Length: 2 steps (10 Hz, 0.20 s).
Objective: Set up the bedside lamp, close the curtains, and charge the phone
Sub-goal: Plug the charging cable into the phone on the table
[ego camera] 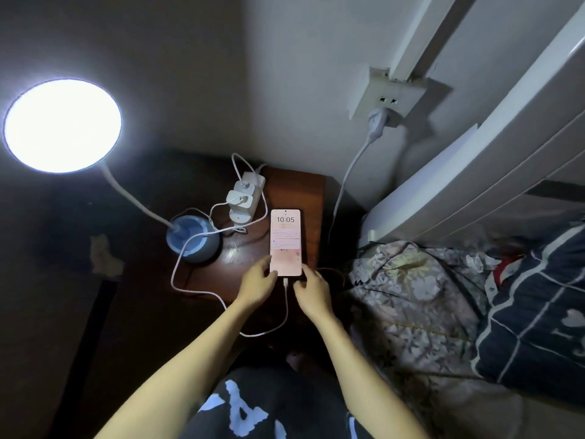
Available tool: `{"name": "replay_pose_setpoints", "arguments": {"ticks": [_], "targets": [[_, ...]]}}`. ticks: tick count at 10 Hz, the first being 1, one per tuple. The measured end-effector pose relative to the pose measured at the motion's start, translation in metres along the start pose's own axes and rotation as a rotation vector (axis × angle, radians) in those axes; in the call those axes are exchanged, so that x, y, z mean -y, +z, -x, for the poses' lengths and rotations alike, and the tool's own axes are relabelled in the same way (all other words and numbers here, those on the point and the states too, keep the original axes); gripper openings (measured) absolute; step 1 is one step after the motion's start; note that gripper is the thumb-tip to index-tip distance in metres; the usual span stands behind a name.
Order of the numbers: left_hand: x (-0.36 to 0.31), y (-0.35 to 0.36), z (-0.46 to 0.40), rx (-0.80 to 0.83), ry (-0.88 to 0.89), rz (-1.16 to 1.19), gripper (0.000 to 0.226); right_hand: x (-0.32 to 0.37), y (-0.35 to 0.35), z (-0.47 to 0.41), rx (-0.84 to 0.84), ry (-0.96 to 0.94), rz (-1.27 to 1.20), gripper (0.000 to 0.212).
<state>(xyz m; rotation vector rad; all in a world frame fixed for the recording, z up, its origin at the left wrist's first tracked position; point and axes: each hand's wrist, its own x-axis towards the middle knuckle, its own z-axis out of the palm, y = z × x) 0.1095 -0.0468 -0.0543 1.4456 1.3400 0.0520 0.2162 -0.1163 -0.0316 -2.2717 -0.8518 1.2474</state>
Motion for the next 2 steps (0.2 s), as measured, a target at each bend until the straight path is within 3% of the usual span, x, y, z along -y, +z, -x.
{"name": "replay_pose_setpoints", "arguments": {"ticks": [1,2], "targets": [[0.003,-0.005,0.007,0.051,0.081,-0.337,0.051,-0.002,0.001,0.003,0.119,-0.084,0.251,0.051],[-0.001,-0.008,0.023,0.088,0.102,-0.424,0.053,-0.005,0.0,0.015,0.181,-0.114,0.366,0.056]]}}
